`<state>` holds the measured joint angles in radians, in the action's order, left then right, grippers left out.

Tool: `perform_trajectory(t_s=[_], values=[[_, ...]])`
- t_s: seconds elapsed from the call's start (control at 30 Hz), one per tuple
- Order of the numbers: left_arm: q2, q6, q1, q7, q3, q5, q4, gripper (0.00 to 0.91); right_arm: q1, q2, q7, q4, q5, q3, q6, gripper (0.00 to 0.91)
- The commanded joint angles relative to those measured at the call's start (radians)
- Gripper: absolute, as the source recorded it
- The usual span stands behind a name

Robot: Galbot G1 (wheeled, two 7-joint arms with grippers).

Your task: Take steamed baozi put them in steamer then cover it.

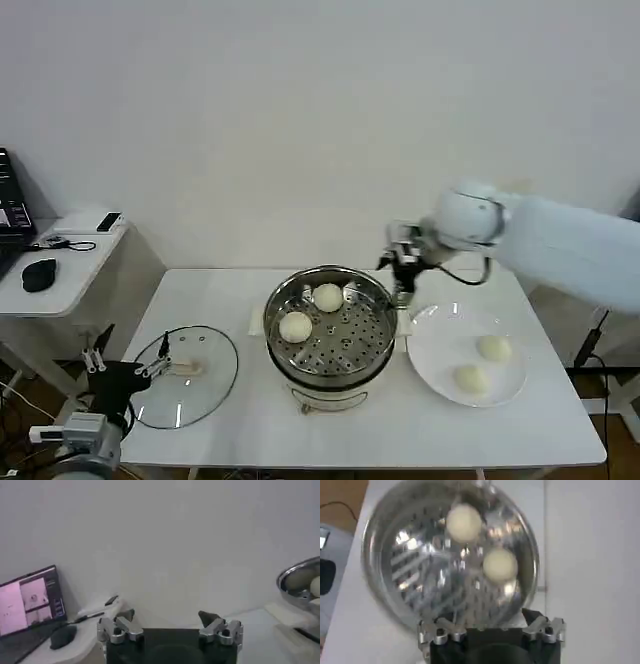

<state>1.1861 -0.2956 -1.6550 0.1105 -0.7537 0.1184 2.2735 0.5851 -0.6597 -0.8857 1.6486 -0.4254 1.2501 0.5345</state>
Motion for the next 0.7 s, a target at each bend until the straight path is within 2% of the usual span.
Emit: perform_trajectory(t_s=[0.03, 0.1, 0.2, 0.23, 0.27, 0.4, 0.5, 0.7], values=[[-0.011, -0.006, 0.000, 0.000, 0.029, 0.007, -0.007, 0.907, -0.149, 0.355, -0.045, 0.094, 0.238, -0.024, -0.105, 0.907], [-0.014, -0.006, -0.002, 0.000, 0.030, 0.007, -0.005, 0.907, -0.240, 0.400, -0.054, 0.105, 0.272, -0.107, -0.136, 0.907], [-0.014, -0.007, 0.000, 0.000, 0.030, 0.006, -0.013, 0.907, -0.378, 0.423, -0.057, 0.089, 0.342, -0.227, -0.189, 0.907], [-0.013, -0.007, -0.001, 0.000, 0.031, 0.006, -0.014, 0.907, -0.402, 0.423, -0.057, 0.080, 0.357, -0.236, -0.201, 0.907], [-0.011, -0.006, -0.003, 0.000, 0.033, 0.003, -0.013, 0.907, -0.514, 0.430, -0.057, 0.065, 0.393, -0.332, -0.226, 0.907], [-0.011, -0.008, -0.002, -0.001, 0.034, 0.003, -0.014, 0.907, -0.688, 0.431, -0.065, 0.048, 0.439, -0.425, -0.250, 0.907], [-0.010, -0.009, -0.001, 0.000, 0.034, 0.000, -0.017, 0.907, -0.794, 0.415, -0.069, 0.035, 0.468, -0.555, -0.258, 0.907], [-0.007, -0.012, -0.002, 0.000, 0.043, -0.014, -0.021, 0.907, -0.868, 0.353, -0.077, -0.021, 0.498, -0.601, -0.266, 0.907]])
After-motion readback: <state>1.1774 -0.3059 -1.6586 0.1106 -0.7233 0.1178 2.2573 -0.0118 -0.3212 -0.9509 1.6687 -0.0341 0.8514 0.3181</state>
